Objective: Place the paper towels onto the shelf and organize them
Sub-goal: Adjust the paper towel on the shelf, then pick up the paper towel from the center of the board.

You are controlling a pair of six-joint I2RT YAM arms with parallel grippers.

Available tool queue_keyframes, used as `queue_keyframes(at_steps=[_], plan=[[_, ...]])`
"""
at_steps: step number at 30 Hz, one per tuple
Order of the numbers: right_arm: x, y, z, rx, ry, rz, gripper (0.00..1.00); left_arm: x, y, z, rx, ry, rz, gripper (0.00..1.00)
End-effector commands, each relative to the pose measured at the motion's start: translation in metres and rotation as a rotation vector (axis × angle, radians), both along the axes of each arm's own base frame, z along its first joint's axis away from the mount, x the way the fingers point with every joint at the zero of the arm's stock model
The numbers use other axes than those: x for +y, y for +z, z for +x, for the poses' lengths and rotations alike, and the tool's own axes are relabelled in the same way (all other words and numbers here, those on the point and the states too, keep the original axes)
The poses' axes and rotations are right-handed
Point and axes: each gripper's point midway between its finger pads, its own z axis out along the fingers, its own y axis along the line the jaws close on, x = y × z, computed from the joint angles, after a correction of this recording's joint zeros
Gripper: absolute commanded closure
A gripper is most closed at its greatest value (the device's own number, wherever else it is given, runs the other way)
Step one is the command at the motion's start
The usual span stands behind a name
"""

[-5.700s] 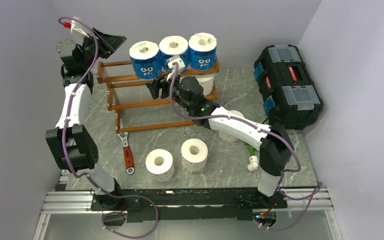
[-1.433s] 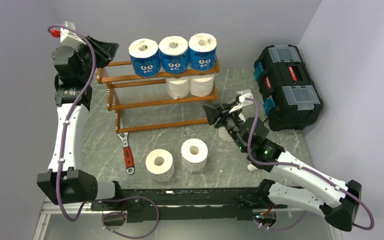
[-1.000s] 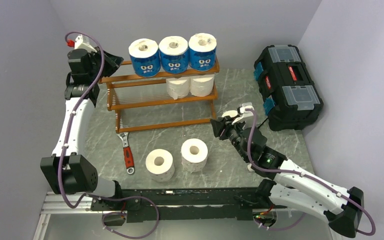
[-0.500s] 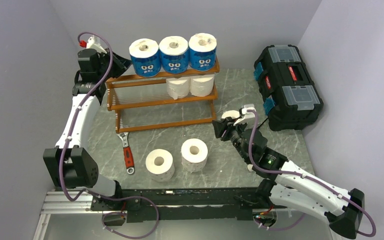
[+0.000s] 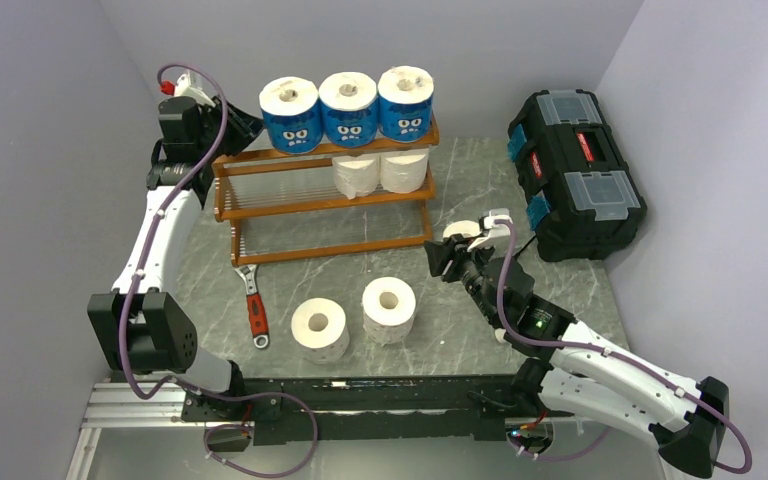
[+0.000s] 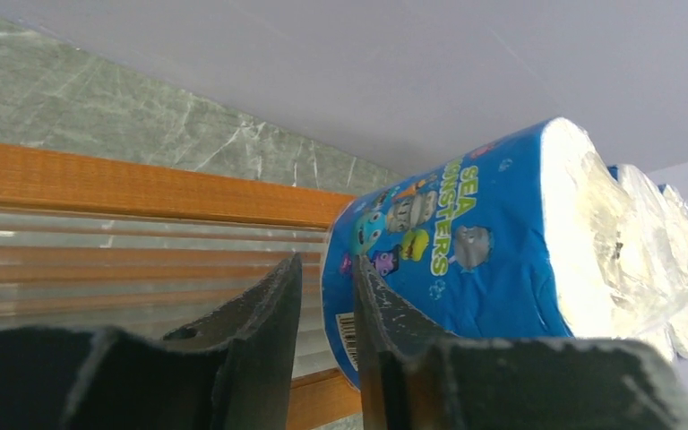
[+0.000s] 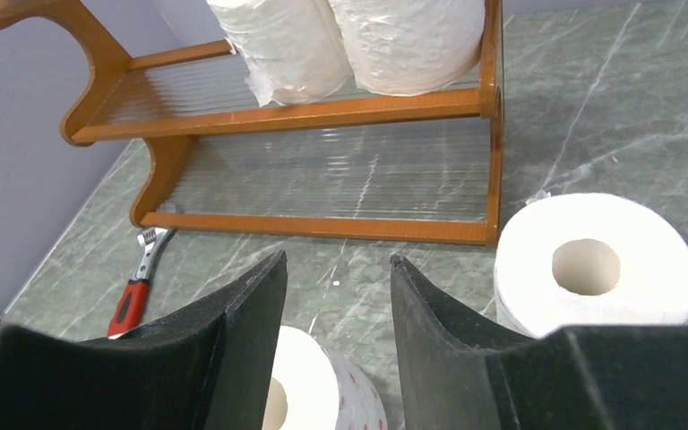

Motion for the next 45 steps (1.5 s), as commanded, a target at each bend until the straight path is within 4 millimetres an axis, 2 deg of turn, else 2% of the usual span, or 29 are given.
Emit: queue_keyframes(at_steps=[1, 4, 6, 10, 12, 13, 19, 20, 22, 25, 29, 33, 37, 40, 45], plan=[[-0.007, 0.006, 0.001, -0.007, -0.036, 0.018, 0.49, 0.011, 0.048, -0.012, -0.106, 0.070, 0.043, 0.59], [-0.011, 0.007, 0.001, -0.009, -0.047, 0.015, 0.45, 0.036, 0.063, -0.028, -0.129, 0.182, 0.062, 0.41], [-0.013, 0.006, 0.001, -0.008, -0.052, 0.011, 0.42, 0.050, 0.072, -0.041, -0.147, 0.250, 0.092, 0.32], [-0.013, 0.001, 0.001, 0.004, -0.051, -0.009, 0.22, 0.069, 0.090, -0.073, -0.154, 0.342, 0.221, 0.23], [-0.012, -0.007, 0.000, 0.028, -0.049, -0.031, 0.17, 0.075, 0.098, -0.094, -0.156, 0.381, 0.263, 0.17], [-0.011, -0.011, 0.000, 0.041, -0.048, -0.041, 0.16, 0.079, 0.096, -0.104, -0.151, 0.408, 0.276, 0.03], [-0.013, -0.027, 0.002, 0.113, -0.089, -0.050, 0.09, 0.099, 0.089, -0.174, -0.180, 0.500, 0.372, 0.01], [-0.013, -0.031, 0.002, 0.125, -0.090, -0.053, 0.08, 0.098, 0.085, -0.182, -0.179, 0.489, 0.389, 0.01], [-0.011, -0.037, 0.003, 0.149, -0.095, -0.056, 0.07, 0.081, 0.076, -0.194, -0.182, 0.397, 0.413, 0.01], [-0.009, -0.038, 0.005, 0.167, -0.104, -0.056, 0.06, 0.065, 0.045, -0.211, -0.119, 0.311, 0.427, 0.01], [-0.004, -0.030, 0.007, 0.163, -0.095, -0.063, 0.06, 0.044, 0.001, -0.227, -0.069, 0.203, 0.419, 0.01], [0.000, -0.019, 0.013, 0.156, -0.075, -0.132, 0.06, 0.028, -0.029, -0.240, -0.025, 0.117, 0.404, 0.01], [0.004, -0.013, 0.024, 0.214, -0.031, -0.136, 0.06, 0.019, -0.050, -0.244, -0.012, 0.075, 0.369, 0.00], [0.006, -0.019, 0.034, 0.267, 0.001, -0.075, 0.07, 0.013, -0.060, -0.243, -0.018, 0.055, 0.344, 0.01], [0.005, -0.019, 0.042, 0.205, -0.021, 0.023, 0.11, -0.003, -0.080, -0.238, -0.006, 0.002, 0.261, 0.01]])
